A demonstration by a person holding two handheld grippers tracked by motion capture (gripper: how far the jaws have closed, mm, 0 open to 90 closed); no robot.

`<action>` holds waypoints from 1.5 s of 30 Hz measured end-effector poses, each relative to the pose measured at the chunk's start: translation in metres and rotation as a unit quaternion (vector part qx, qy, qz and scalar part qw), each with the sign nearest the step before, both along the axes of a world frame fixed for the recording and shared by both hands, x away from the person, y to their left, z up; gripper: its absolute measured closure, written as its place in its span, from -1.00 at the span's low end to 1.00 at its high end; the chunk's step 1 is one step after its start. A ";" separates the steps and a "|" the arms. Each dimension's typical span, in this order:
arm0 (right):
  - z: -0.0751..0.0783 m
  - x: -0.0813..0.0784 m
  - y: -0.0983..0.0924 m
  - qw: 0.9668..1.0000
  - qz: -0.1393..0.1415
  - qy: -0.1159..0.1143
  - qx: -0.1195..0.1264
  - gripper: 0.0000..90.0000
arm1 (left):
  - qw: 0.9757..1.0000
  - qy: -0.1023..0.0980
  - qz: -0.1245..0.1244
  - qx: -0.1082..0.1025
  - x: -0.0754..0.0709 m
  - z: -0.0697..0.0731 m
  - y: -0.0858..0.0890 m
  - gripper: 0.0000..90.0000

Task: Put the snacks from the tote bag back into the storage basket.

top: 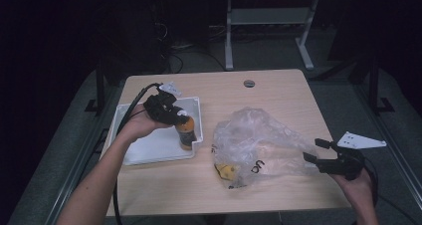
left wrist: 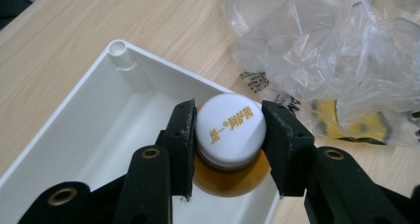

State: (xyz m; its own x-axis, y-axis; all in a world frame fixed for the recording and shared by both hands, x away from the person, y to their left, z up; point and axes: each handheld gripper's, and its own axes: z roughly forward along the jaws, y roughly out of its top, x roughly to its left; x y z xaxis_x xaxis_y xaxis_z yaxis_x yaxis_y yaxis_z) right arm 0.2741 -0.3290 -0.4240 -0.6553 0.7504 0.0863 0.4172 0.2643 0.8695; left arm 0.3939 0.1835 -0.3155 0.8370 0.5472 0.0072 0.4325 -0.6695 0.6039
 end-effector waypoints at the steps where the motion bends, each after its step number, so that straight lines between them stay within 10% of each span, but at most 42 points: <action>1: 0.000 0.000 0.000 1.000 0.000 0.001 0.001 -0.41 | 1.000 0.001 0.000 -0.001 0.000 0.000 0.000 0.31; 45: -0.003 -0.002 -0.002 1.000 -0.001 0.008 0.001 -0.42 | 1.000 0.008 -0.001 -0.022 0.000 0.002 0.006 0.06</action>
